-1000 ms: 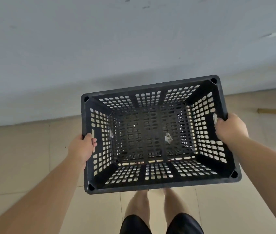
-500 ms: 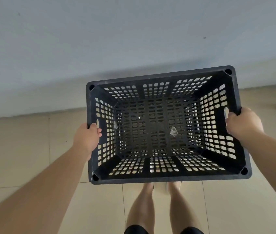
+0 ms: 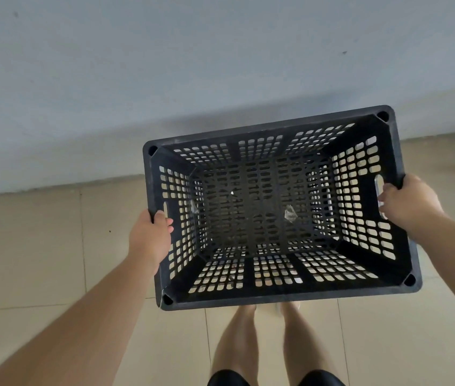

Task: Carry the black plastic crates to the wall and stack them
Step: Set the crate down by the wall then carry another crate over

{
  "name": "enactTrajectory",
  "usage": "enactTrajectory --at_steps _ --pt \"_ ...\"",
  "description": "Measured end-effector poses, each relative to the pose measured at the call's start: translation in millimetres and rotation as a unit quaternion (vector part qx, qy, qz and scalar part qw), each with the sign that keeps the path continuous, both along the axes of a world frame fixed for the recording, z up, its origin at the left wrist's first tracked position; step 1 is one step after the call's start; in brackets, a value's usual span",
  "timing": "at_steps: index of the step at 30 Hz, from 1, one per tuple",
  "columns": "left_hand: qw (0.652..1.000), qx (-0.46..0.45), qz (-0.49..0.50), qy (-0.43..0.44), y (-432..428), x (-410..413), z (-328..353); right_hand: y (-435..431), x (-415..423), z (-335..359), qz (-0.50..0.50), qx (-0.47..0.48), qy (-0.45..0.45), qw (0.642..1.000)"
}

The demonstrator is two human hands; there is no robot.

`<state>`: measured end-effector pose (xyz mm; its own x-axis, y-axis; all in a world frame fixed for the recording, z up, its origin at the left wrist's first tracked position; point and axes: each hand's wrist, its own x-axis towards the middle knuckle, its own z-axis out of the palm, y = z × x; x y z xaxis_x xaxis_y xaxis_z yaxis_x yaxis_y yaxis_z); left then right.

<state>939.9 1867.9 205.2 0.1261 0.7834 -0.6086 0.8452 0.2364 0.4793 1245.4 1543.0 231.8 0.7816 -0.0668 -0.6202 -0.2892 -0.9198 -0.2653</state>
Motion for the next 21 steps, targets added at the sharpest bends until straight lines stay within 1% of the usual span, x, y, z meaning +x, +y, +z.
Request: enactTrajectory --at_steps 10,13,16,21 --pt "0.999 -0.019 -0.030 0.010 -1 0 -2 -13 4 -12 -0.016 0.008 0.032 0.999" --pt "1.000 -0.009 -0.021 0.004 -4 1 -4 -12 3 -15 -0.023 0.010 0.026 0.999" --pt "0.999 0.006 -0.027 0.017 -8 1 -5 -13 -2 -16 -0.029 0.018 0.016 0.999" --pt "0.999 0.003 -0.037 0.024 -5 3 -3 -13 -6 -19 -0.041 0.017 -0.005 0.999"
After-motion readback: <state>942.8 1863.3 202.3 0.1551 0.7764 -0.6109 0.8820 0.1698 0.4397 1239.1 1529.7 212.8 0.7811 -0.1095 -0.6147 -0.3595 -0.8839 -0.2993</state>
